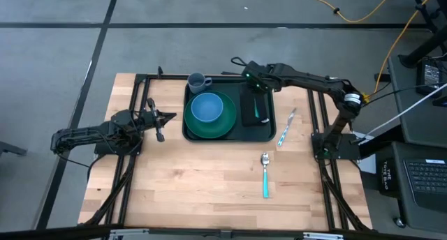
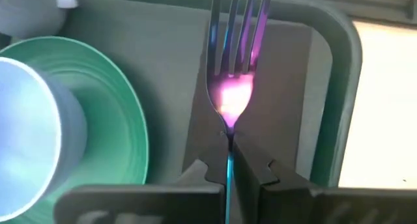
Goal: Set up tray
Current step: Put the blue fork on the black napkin on the green serving tray
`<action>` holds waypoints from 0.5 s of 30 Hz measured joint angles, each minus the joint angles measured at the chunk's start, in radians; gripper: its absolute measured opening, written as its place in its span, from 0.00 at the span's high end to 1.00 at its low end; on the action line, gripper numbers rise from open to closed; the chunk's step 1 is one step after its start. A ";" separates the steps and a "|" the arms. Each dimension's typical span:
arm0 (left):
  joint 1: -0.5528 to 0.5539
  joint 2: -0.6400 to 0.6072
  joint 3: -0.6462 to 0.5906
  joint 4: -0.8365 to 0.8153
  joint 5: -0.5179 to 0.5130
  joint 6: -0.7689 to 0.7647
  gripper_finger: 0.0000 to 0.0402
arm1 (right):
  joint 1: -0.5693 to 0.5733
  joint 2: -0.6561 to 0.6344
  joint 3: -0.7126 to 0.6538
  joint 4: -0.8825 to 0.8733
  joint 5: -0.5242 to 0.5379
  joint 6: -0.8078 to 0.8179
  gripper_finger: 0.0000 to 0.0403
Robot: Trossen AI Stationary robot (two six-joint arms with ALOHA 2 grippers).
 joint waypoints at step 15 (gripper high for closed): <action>0.000 0.000 0.000 0.000 0.000 0.000 0.99 | -0.042 0.144 0.000 -0.001 -0.074 0.000 0.97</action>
